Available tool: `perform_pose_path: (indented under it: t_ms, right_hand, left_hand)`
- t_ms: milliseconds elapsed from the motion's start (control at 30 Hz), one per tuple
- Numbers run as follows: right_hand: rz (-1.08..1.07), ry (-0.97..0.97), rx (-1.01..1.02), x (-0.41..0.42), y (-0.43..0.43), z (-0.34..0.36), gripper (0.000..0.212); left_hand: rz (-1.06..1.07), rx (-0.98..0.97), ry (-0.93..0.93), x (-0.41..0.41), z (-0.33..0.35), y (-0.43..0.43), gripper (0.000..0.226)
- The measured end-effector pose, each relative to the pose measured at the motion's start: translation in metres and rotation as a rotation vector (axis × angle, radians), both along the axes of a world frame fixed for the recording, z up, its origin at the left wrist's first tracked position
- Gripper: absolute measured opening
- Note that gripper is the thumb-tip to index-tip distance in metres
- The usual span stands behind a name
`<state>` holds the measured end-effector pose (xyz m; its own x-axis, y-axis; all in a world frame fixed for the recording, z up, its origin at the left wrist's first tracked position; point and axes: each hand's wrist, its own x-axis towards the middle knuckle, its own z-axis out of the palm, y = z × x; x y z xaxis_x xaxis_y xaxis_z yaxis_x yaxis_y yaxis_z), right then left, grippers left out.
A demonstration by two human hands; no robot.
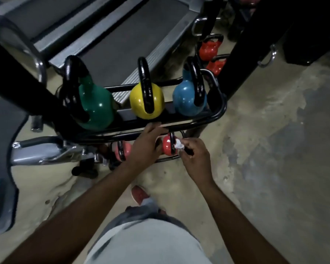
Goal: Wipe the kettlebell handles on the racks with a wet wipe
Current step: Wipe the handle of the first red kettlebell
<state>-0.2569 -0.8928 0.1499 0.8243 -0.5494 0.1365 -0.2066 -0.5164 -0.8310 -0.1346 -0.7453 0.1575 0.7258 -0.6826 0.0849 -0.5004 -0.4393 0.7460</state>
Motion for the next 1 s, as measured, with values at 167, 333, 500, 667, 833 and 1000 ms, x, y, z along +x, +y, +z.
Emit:
perform_pose_path:
  t_ms: [167, 333, 500, 667, 833, 1000]
  right_hand:
    - [0.082, 0.095, 0.088, -0.003, 0.037, -0.031, 0.013]
    - [0.134, 0.225, 0.230, -0.007, 0.089, -0.056, 0.007]
    - [0.119, 0.398, 0.309, -0.009, 0.119, -0.099, 0.009]
    - [0.243, 0.523, 0.288, 0.020, 0.141, -0.183, 0.015]
    - [0.331, 0.525, 0.277, 0.075, 0.144, -0.282, 0.017]
    - [0.366, 0.395, 0.388, 0.132, 0.138, -0.386, 0.029]
  left_hand:
    - [0.006, 0.260, 0.051, -0.006, -0.026, 0.074, 0.034]
    - [0.017, 0.415, 0.161, -0.010, -0.065, 0.131, 0.030]
    - [-0.062, 0.589, 0.316, 0.008, -0.131, 0.168, 0.034]
    - [-0.035, 0.608, 0.279, 0.053, -0.224, 0.188, 0.032]
    - [0.112, 0.477, 0.223, 0.105, -0.315, 0.176, 0.036]
    - [0.257, 0.363, 0.133, 0.156, -0.422, 0.169, 0.048]
